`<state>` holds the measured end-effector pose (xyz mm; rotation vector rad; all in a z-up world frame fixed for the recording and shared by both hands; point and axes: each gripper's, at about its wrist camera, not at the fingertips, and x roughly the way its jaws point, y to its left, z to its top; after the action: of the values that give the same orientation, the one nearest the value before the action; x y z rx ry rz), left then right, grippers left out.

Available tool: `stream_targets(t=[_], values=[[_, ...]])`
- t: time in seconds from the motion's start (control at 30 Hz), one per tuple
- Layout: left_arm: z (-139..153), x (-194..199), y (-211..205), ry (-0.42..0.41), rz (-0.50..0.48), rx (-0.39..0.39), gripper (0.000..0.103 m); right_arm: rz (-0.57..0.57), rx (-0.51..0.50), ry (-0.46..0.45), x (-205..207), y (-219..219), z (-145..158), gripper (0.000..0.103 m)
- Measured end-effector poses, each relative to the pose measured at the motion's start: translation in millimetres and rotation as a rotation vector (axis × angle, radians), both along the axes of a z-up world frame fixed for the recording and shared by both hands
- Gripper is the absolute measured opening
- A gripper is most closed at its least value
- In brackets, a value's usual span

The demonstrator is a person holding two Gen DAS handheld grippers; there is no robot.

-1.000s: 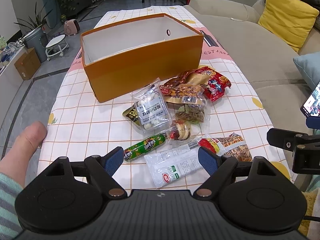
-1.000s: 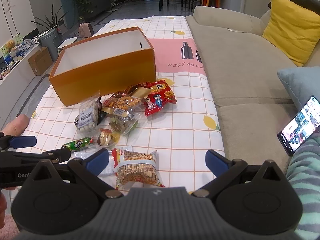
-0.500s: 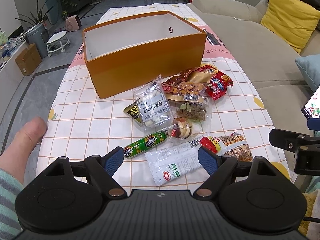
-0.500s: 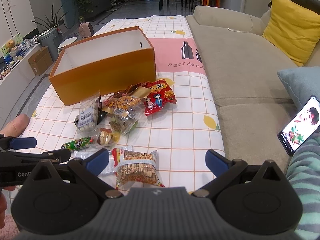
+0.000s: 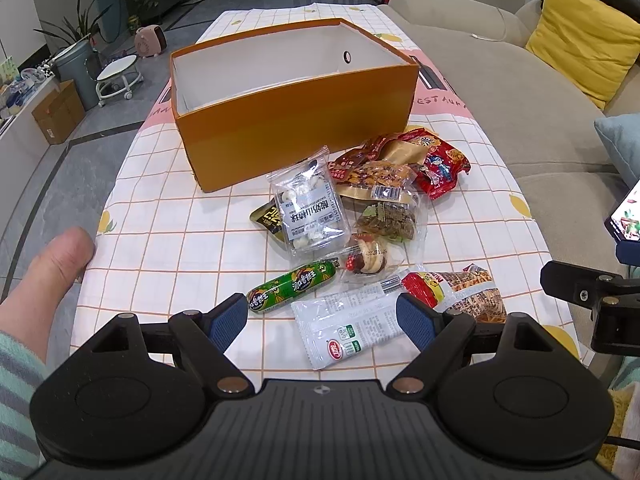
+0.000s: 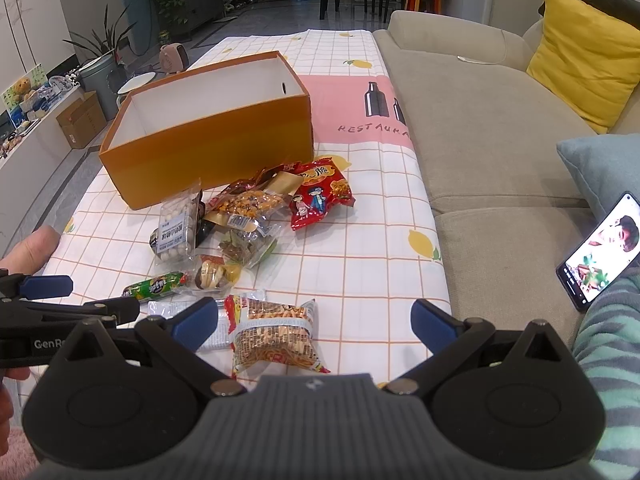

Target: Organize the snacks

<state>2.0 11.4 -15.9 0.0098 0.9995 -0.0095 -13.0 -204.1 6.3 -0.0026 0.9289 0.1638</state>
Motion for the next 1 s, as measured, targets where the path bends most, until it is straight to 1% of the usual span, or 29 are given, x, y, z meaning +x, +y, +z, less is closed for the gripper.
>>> stream_targets(t=[1.0], values=[[-2.9,0.4,4.5,0.024,0.018,-0.026,0.098,0.002,0.003,0.012,-0.2,0.1,-1.3,0.099]])
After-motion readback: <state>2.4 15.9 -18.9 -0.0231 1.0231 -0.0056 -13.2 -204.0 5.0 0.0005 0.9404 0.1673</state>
